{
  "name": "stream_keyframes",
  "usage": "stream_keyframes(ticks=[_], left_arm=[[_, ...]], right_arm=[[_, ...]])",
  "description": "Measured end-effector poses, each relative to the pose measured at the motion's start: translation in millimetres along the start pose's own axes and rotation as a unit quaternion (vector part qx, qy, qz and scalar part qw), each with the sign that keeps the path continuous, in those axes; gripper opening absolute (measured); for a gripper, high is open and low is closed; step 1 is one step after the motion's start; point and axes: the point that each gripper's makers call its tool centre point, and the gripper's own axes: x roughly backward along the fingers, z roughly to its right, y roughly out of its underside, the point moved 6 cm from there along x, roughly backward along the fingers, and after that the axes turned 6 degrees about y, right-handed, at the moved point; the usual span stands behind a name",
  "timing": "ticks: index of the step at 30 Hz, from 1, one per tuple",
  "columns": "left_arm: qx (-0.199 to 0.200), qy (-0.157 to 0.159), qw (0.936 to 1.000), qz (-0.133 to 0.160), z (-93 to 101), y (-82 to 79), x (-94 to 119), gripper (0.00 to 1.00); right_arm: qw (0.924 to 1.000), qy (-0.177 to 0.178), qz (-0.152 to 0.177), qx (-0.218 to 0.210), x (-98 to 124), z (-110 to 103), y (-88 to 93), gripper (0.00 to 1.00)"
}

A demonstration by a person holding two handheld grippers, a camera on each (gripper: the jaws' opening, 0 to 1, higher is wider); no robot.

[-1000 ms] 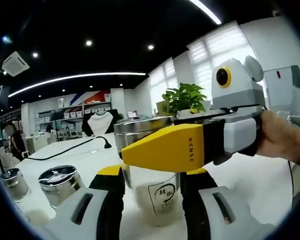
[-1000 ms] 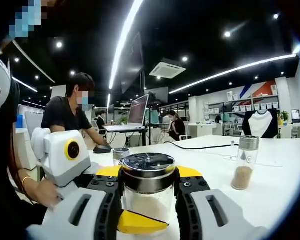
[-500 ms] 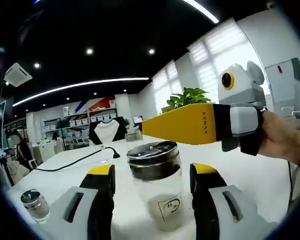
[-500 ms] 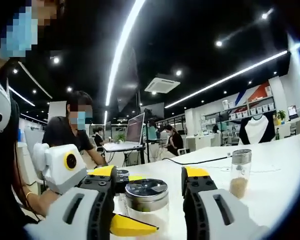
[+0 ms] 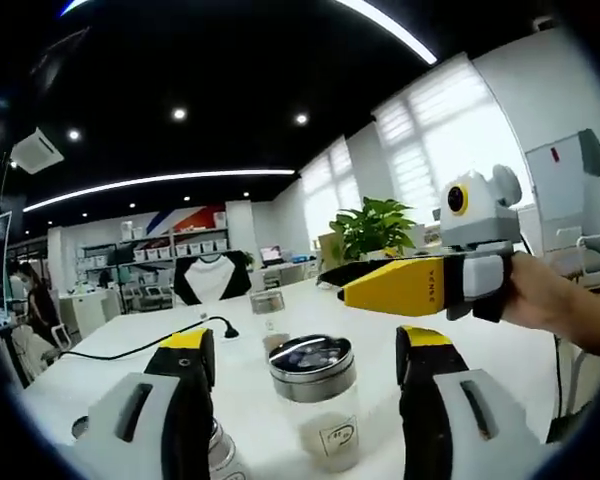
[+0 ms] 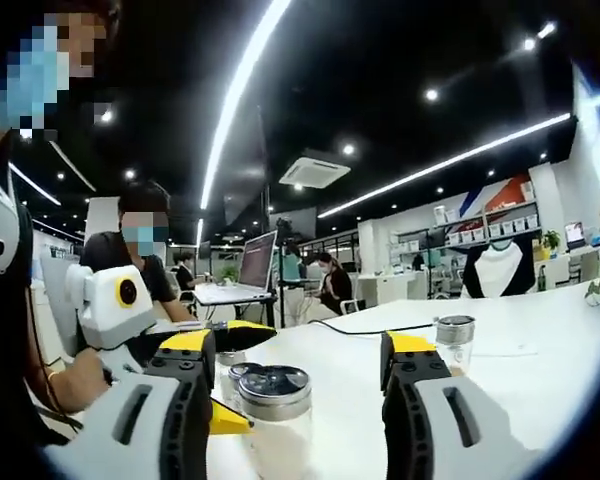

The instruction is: Rotate the seasoning bottle until the label or dispensing opening points toward the visible target arrow and the bottle remains upright within the marked orientation range

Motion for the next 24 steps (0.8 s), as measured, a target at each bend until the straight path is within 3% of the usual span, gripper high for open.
stream_keyframes(ticks=[8, 11, 17, 24], left_arm=[[-0.014, -0.004, 0.9999, 0.007, -1.2, -11.2, 9.2, 0.87], [0.004, 0.008, 0.9998, 0.016, -2.9, -14.3, 11.7, 0.87], [0.007, 0.002, 0.9999, -0.008, -9.6, -8.6, 13.7, 1.0], [0.025, 0.016, 0.9995, -0.01, -10.0, -8.5, 20.8, 1.0]], right_arm=[[0.9997, 0.024, -0.004, 0.006, 6.5, 11.1, -3.9, 0.72], [0.9995, 0.03, -0.009, 0.007, 10.0, 16.2, -2.4, 0.73], [0.9985, 0.049, -0.02, 0.013, 16.8, 23.9, 3.3, 0.73], [0.9964, 0.081, -0.022, 0.012, 27.4, 43.6, 2.6, 0.75]])
